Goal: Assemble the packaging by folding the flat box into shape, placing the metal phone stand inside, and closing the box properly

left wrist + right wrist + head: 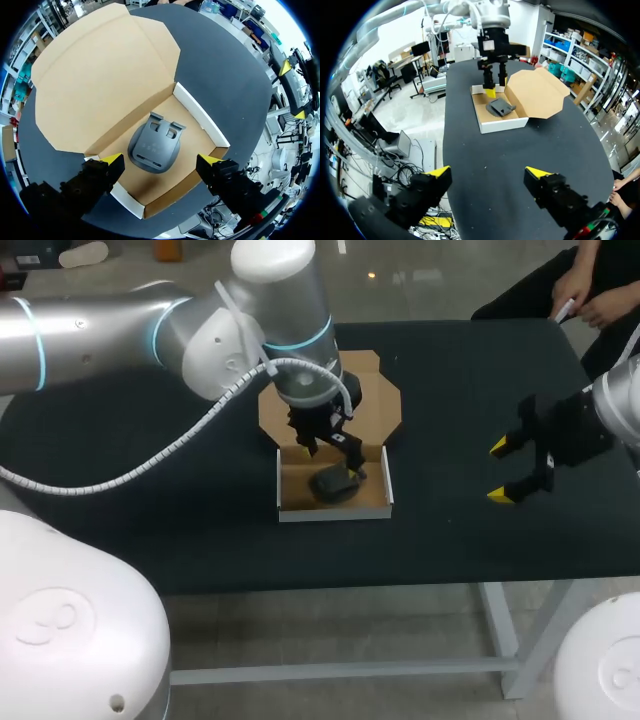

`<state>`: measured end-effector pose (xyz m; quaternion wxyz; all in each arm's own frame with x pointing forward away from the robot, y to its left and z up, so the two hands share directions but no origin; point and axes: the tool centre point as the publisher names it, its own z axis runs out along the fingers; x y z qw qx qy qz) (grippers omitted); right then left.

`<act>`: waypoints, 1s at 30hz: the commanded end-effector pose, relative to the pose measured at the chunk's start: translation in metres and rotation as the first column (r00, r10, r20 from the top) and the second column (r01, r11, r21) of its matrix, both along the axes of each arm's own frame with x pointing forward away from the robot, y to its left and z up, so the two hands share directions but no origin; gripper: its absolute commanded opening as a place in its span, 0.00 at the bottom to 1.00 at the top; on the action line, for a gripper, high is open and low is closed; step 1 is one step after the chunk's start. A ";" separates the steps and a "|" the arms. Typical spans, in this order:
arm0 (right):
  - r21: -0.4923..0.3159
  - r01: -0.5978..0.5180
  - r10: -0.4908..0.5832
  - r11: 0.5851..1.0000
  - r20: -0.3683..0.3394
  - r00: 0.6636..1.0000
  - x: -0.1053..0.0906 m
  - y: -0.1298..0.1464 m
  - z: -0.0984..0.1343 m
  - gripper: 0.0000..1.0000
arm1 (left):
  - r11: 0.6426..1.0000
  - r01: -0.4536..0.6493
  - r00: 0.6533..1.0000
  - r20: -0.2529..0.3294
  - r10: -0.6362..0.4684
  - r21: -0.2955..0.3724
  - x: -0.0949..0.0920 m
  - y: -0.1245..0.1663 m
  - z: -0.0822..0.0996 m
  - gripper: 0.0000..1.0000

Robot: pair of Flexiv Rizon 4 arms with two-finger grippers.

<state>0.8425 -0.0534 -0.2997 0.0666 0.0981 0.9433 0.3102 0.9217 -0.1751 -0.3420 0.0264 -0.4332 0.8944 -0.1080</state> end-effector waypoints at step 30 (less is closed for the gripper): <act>0.004 -0.002 0.002 1.000 0.002 1.000 0.000 -0.001 0.000 1.00 | 0.917 -0.398 0.917 -0.029 0.398 0.019 -0.003 -0.023 -0.024 1.00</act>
